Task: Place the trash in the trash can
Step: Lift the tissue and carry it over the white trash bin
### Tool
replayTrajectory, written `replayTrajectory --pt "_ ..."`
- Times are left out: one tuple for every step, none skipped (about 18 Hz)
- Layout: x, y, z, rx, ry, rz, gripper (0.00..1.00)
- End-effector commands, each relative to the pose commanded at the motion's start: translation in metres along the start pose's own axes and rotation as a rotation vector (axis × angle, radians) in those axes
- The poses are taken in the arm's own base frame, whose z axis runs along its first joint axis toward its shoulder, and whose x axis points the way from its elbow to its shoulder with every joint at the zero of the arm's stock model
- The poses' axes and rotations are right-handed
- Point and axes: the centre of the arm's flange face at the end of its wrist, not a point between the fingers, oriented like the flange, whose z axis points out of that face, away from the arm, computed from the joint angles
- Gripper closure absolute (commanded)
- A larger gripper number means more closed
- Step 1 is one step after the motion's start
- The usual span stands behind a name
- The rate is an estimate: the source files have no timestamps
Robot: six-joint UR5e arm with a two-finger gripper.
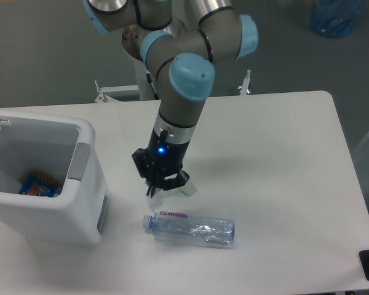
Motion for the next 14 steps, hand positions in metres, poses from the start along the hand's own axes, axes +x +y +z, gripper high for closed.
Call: replayTrajectory --pt "0.002 -0.012 -0.009 0.037 0.014 -0.016 1.0" --pt "0.004 -0.022 -0.017 0.065 0.024 -0.033 1.0" --pt "0.006 -0.032 -0.024 0.087 0.03 -0.049 1.0" --pt "0.009 -0.039 -0.03 0.105 0.035 -0.061 1.0" --pt "0.011 -0.048 -0.037 0.126 0.044 -0.068 1.0" --pt "0.013 -0.055 -0.042 0.143 0.054 -0.084 1.0" --pt "0.016 -0.063 -0.049 0.162 0.064 -0.097 1.0" --pt "0.019 -0.068 -0.053 0.176 0.075 -0.111 1.0" --pt "0.021 -0.069 -0.052 0.178 0.085 -0.122 1.0" --pt "0.025 -0.07 -0.05 0.178 0.094 -0.126 1.0" --pt "0.028 -0.07 -0.049 0.176 0.102 -0.137 1.0" --pt "0.033 -0.071 -0.051 0.18 0.108 -0.149 1.0" --pt "0.046 -0.076 -0.058 0.188 0.116 -0.152 1.0" --pt "0.057 -0.079 -0.058 0.19 0.129 -0.154 1.0"
